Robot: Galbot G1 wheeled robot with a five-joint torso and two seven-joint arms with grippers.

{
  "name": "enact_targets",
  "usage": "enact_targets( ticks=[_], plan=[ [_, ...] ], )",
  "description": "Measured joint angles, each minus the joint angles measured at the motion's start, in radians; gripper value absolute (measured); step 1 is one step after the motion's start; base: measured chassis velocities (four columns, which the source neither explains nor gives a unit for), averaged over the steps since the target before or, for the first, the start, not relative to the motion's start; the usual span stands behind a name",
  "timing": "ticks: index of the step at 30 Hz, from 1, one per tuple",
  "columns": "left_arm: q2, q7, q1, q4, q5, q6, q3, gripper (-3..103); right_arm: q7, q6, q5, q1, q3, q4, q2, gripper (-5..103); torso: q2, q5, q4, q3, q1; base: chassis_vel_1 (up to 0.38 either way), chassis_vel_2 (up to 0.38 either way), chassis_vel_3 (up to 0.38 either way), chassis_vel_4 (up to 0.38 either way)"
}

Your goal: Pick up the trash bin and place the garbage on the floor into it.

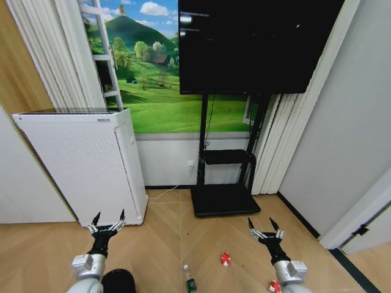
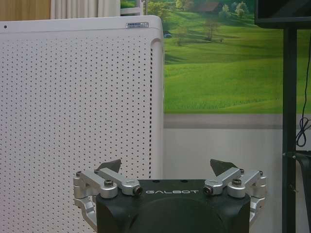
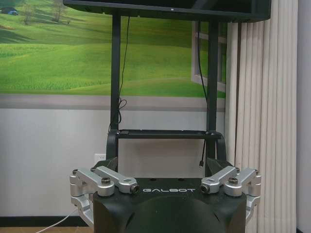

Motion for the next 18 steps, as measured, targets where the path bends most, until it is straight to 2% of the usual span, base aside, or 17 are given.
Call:
enact_targets(
  ticks=[11, 18],
  plan=[
    [0.000, -0.001, 0.002, 0.001, 0.002, 0.001, -0.006, 100, 0.000, 0.008, -0.006, 0.001, -0.003, -0.005, 0.002, 100, -0.059, 0.0000, 0.0000, -0.037, -0.023, 0.000, 0.000, 0.000, 0.000],
    [0.000, -0.001, 0.005, -0.001, 0.004, 0.001, -0.006, 100, -0.002, 0.011, -0.006, 0.000, -0.003, -0.005, 0.002, 100, -0.084, 0.0000, 0.0000, -0.051, -0.033, 0.000, 0.000, 0.000, 0.000]
  ],
)
